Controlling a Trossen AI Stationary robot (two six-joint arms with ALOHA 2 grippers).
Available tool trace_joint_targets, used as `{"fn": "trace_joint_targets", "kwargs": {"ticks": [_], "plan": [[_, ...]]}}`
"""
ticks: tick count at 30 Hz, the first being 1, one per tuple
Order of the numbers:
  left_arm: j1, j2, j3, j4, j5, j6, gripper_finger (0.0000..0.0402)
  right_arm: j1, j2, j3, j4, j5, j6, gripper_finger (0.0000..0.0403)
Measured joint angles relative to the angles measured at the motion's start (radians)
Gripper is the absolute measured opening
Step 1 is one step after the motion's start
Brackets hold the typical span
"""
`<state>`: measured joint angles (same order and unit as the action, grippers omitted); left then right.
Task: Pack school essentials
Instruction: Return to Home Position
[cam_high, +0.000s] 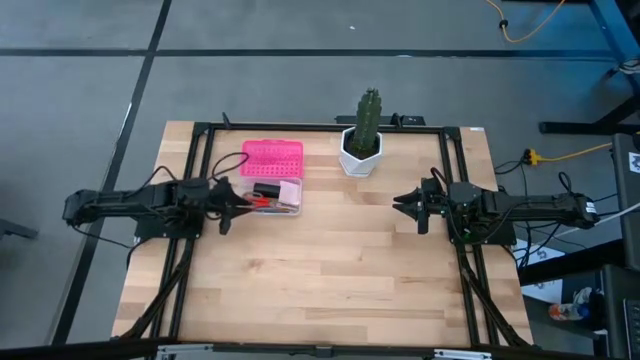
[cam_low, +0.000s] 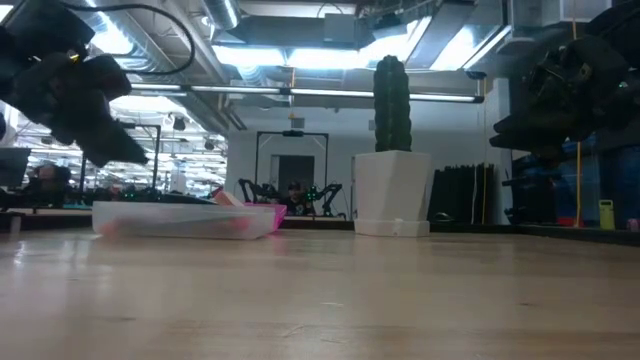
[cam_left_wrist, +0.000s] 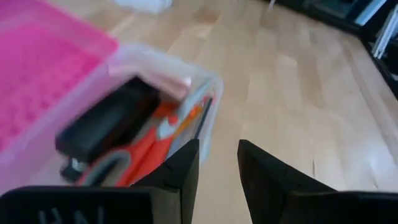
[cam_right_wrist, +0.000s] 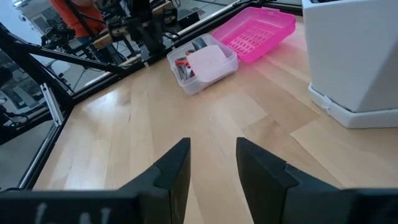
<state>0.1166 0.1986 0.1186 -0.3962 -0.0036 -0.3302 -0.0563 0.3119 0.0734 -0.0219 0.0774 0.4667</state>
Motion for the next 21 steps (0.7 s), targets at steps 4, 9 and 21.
{"fn": "trace_joint_targets", "kwargs": {"ticks": [4, 9, 21], "plan": [[0.004, -0.002, -0.026, 0.135, 0.019, 0.062, 0.0105, 0.0, 0.0, 0.0, 0.001, 0.001, -0.003, 0.0129], [0.004, -0.002, -0.095, 0.379, 0.086, 0.107, 0.0105, 0.0, 0.0, 0.0, 0.001, 0.008, -0.029, 0.0129], [0.003, 0.03, -0.111, 0.42, 0.092, 0.185, 0.0105, 0.0, 0.0, 0.0, 0.009, -0.053, -0.199, 0.0129]]}}
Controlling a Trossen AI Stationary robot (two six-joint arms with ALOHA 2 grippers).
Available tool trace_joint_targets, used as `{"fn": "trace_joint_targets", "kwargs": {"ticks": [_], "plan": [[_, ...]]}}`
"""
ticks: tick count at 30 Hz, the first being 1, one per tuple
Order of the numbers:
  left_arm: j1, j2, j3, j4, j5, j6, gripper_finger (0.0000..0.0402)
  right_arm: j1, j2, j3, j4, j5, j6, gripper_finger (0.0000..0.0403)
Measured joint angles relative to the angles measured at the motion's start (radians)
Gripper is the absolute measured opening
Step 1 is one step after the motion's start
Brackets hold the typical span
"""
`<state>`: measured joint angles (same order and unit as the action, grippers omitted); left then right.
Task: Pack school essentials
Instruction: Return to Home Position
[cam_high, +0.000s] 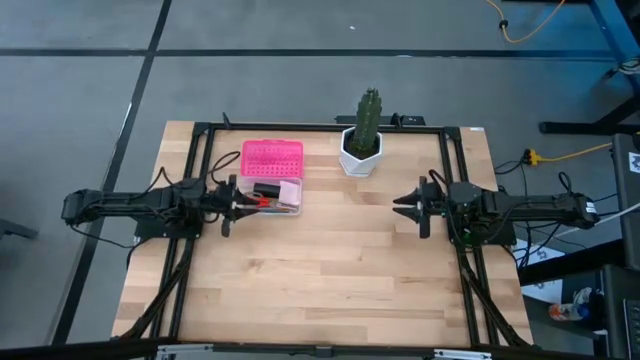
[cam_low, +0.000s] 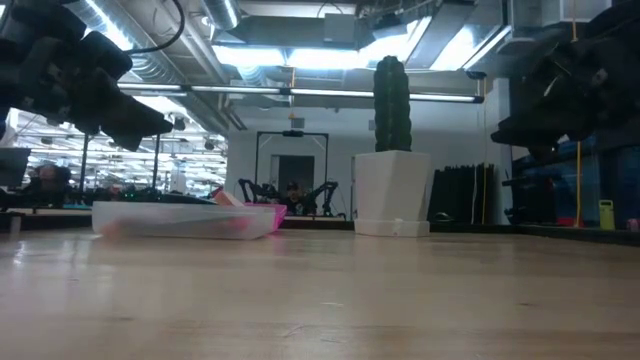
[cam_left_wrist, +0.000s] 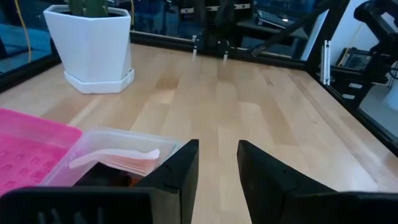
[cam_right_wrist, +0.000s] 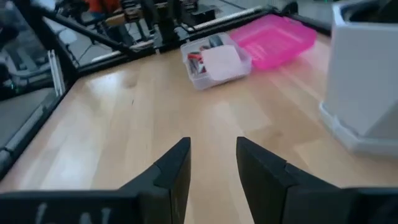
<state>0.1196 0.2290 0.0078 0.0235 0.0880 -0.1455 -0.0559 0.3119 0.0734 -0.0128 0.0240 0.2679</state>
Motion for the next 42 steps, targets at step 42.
{"fn": "trace_joint_targets", "kwargs": {"ticks": [42], "plan": [[0.0, 0.0, 0.0, -0.003, -0.028, -0.003, 0.0103, 0.0, -0.098, -0.066, 0.058, -0.176, -0.272, 0.0129]]}}
